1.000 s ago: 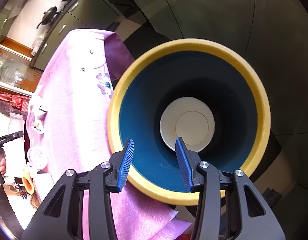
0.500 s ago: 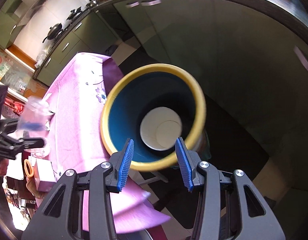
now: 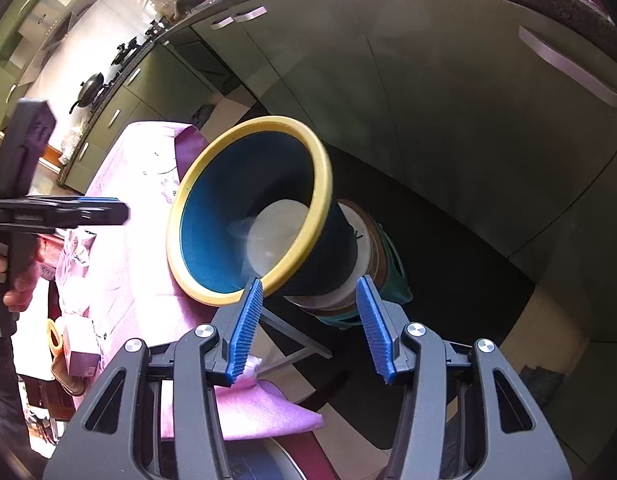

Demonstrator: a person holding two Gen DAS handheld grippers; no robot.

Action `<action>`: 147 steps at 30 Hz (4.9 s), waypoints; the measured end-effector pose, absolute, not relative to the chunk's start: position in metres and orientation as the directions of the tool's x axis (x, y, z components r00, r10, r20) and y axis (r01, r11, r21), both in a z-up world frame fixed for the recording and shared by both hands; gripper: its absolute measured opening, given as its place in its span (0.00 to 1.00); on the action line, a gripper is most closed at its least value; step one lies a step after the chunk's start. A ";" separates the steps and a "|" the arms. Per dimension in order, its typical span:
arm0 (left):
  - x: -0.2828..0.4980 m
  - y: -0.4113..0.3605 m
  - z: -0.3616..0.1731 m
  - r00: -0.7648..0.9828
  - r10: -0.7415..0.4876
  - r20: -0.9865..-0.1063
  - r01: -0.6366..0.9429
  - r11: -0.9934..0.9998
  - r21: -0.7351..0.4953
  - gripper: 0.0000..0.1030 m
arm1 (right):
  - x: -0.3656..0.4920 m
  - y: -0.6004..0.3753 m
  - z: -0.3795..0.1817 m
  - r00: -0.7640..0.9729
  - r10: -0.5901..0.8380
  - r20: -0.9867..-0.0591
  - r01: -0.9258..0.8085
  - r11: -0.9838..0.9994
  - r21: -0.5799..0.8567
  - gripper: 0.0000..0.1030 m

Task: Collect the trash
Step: 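Drop the clear cup into the bin with the left gripper, then grasp the clear water bottle with the right gripper, then carry the water bottle to the bin and release it with the right gripper, then grasp the orange foam net sleeve with the left gripper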

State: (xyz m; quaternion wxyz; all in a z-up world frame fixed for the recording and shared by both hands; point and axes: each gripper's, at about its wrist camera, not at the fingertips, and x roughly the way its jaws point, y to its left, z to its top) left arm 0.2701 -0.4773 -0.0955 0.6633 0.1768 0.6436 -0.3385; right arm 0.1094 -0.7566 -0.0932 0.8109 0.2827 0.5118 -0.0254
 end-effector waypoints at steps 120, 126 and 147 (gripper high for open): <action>0.132 0.004 -0.029 0.529 -0.465 -0.710 0.317 0.884 -0.343 0.93 | 0.327 -0.585 -0.158 0.024 -0.066 -0.997 -0.205 0.976 -0.070 0.75; 0.130 0.000 -0.024 0.526 -0.446 -0.724 0.317 0.893 -0.320 0.93 | 0.324 -0.596 -0.146 0.118 -0.048 -0.992 -0.127 0.990 -0.063 0.80; 0.094 -0.041 -0.031 0.294 -0.441 -0.848 0.494 0.830 -0.260 0.93 | 0.279 -0.565 -0.121 0.201 0.035 -0.979 -0.173 0.985 -0.001 0.80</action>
